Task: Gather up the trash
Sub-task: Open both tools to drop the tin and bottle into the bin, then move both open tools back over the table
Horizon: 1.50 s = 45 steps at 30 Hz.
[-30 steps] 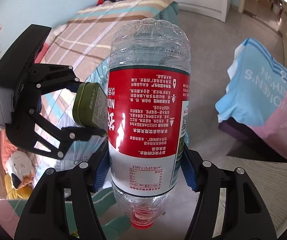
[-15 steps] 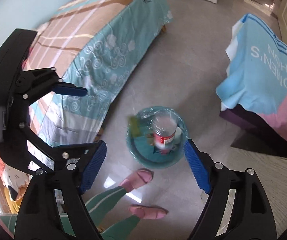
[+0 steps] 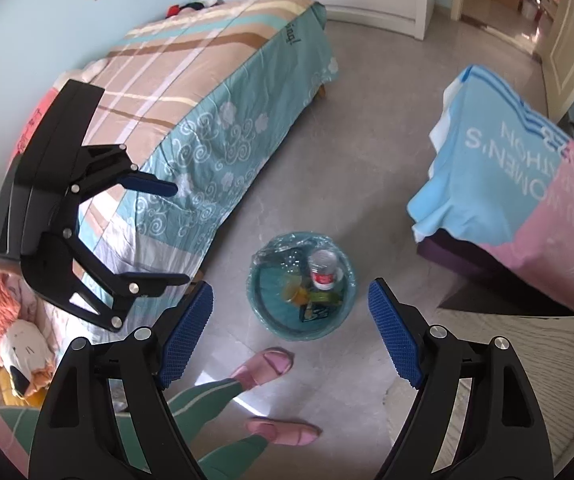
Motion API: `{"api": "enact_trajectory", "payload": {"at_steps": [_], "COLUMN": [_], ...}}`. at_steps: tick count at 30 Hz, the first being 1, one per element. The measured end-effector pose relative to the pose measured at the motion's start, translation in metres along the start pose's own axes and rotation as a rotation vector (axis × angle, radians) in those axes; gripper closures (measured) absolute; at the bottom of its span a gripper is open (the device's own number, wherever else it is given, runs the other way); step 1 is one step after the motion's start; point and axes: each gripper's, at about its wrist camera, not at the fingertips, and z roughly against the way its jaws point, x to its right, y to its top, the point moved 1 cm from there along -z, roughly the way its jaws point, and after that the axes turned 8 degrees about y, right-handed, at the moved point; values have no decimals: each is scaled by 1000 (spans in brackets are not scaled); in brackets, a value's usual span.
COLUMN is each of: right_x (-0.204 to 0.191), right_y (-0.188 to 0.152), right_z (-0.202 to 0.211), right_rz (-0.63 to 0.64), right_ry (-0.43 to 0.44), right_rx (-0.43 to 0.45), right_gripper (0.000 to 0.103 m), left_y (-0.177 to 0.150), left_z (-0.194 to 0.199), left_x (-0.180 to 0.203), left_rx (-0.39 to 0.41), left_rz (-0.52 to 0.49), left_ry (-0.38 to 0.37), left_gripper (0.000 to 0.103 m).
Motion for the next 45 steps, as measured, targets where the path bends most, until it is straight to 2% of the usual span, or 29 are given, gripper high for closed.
{"api": "enact_trajectory", "payload": {"at_steps": [6,11,15,19,25,31,45], "right_x": [-7,-9,-8,-3,9,25,63], "right_y": [-11,-27,-47,-76,-129,-200,-381], "right_z": [46,93,136,183,247,300,366], "right_rz": [26,22,11,-24,-93,-216,-527], "right_ry": [-52,-91,-125,-156,-238,-326,-479], "right_rx": [45,96,147,222,301,360,418], "right_gripper": [23,23,23,17,17,17,17], "left_y": [10,25,44,65,96,117,149], "left_z": [35,68,100,129,163,185,189], "left_x": [11,29,59,94,155,226,383], "left_rx": [48,94,145,192,252,315,364], "left_rz": [-25,-45,-124,-200,-314,-451,-737], "left_ry": [18,0,22,23,27,17,-66], "left_gripper": [18,15,14,11,8,7,7]}}
